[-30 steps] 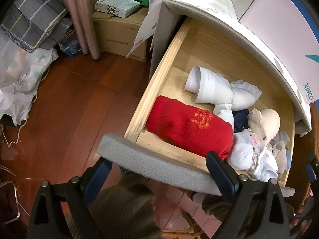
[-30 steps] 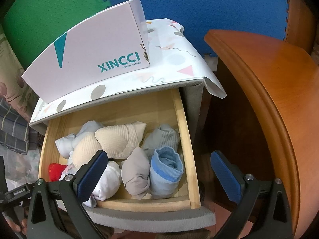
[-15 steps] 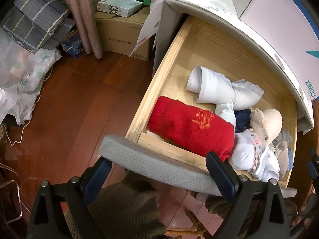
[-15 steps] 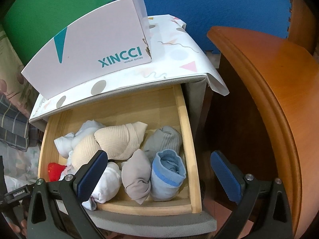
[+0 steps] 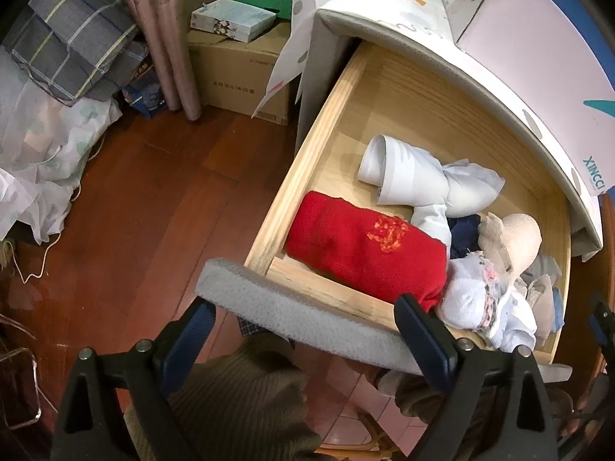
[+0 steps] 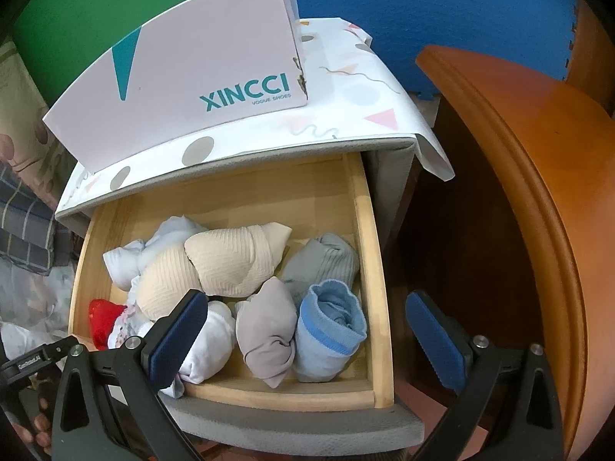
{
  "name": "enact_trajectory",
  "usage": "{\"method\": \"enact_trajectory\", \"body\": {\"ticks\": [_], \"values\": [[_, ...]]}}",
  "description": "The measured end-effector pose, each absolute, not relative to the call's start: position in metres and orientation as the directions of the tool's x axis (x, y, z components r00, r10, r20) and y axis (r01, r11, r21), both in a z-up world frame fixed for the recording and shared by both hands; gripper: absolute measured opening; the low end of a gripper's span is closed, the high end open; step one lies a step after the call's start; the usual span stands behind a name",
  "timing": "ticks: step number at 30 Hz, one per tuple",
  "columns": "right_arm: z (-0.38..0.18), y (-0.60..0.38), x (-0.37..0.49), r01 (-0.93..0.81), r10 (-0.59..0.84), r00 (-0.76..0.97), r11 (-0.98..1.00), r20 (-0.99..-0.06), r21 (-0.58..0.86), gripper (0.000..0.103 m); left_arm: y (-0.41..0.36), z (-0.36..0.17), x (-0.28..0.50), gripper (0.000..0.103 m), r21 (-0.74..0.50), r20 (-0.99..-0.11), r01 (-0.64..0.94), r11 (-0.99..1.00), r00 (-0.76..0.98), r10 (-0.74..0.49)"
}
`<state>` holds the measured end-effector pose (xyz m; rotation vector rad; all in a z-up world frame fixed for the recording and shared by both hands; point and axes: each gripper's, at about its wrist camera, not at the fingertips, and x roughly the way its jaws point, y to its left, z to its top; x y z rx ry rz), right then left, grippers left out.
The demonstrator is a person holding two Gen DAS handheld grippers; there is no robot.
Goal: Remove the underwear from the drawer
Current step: 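Release the drawer front and move both tools over the open drawer, then lower the right tool and grasp the beige bra in the drawer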
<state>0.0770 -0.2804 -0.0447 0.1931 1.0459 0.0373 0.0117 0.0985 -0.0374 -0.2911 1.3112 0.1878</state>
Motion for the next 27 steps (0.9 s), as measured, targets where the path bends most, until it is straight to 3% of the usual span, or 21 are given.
{"method": "enact_trajectory", "body": {"ticks": [8,15,23,27], "values": [[-0.047,-0.273,0.079,0.03,0.115,0.479,0.989,-0.87,0.147,0.103,0.092,-0.016,0.006,0.096,-0.033,-0.947,-0.24,0.97,0.318,0.047],[-0.045,-0.238,0.083,-0.041,0.035,0.444,0.999,-0.895,0.019,0.103,0.074,0.002,0.01,0.096,0.009,-0.907,-0.119,0.993,0.418,0.059],[-0.05,-0.208,0.111,0.004,0.167,0.283,0.984,-0.945,0.176,0.103,0.069,-0.001,0.023,0.096,-0.008,-0.882,-0.072,0.997,0.47,0.027],[-0.055,-0.194,0.125,0.072,0.159,0.228,0.981,-0.961,0.18,0.103,0.071,-0.008,0.027,0.096,-0.031,-0.888,-0.073,0.997,0.46,0.006]]}}
